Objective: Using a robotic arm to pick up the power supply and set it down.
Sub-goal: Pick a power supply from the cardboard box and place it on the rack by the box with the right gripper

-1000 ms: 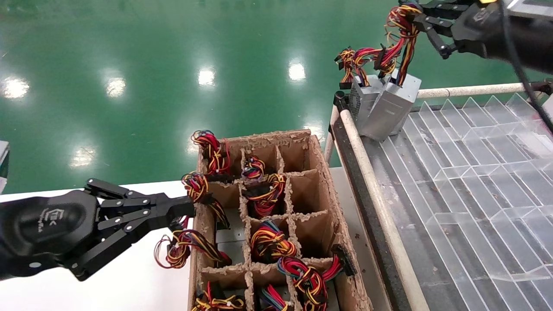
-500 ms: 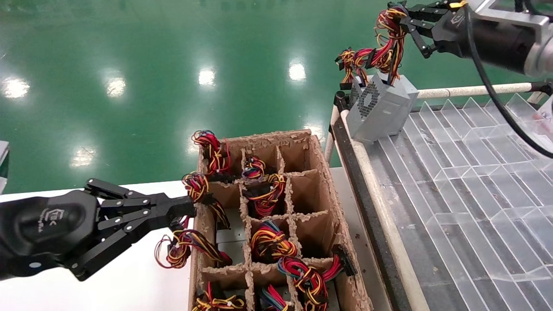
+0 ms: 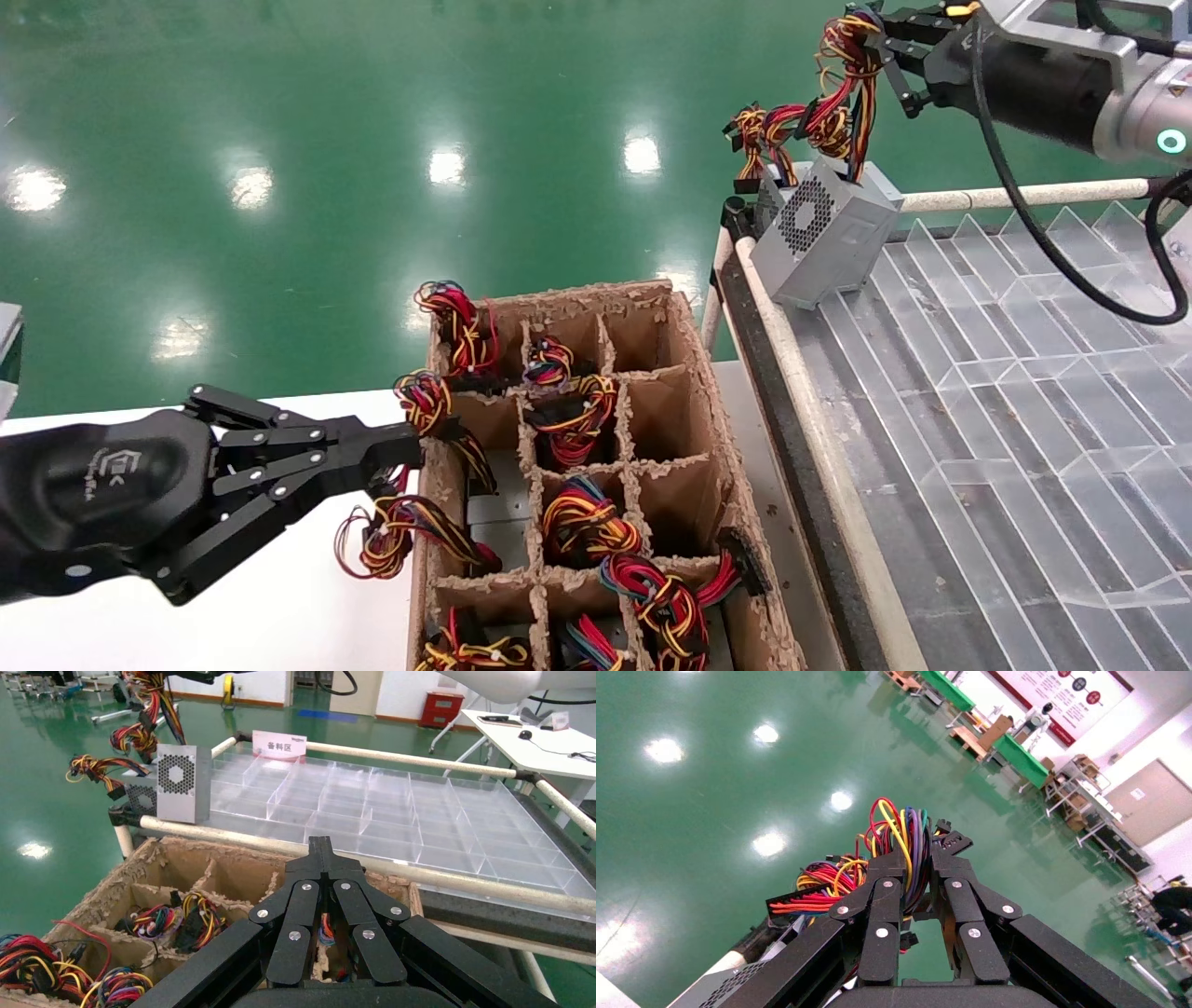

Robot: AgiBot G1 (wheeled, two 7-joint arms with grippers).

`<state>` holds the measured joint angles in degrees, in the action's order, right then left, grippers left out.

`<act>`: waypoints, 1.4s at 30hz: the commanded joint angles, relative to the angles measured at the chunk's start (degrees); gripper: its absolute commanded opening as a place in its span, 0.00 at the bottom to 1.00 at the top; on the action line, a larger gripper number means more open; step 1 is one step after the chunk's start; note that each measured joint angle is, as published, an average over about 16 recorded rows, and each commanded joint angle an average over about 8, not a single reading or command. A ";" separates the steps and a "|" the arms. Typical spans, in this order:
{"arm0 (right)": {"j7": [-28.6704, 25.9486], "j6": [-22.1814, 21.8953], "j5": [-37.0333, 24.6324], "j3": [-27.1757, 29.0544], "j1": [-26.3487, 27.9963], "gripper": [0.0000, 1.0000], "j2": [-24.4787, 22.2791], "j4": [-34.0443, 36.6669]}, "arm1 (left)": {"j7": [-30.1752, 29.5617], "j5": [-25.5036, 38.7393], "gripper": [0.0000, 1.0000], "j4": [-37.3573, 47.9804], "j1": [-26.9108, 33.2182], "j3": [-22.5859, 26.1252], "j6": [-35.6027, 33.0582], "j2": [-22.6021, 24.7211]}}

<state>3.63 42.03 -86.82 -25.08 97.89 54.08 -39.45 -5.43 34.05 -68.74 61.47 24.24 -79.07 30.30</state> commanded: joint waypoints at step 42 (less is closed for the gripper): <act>4.18 3.77 -0.06 -2.00 1.51 0.03 6.12 9.86 | 0.00 0.00 0.00 0.00 0.00 0.00 0.00 0.00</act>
<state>7.47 45.76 -87.27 -27.28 99.51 60.11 -29.63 -5.43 34.05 -68.74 61.47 24.24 -79.07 30.30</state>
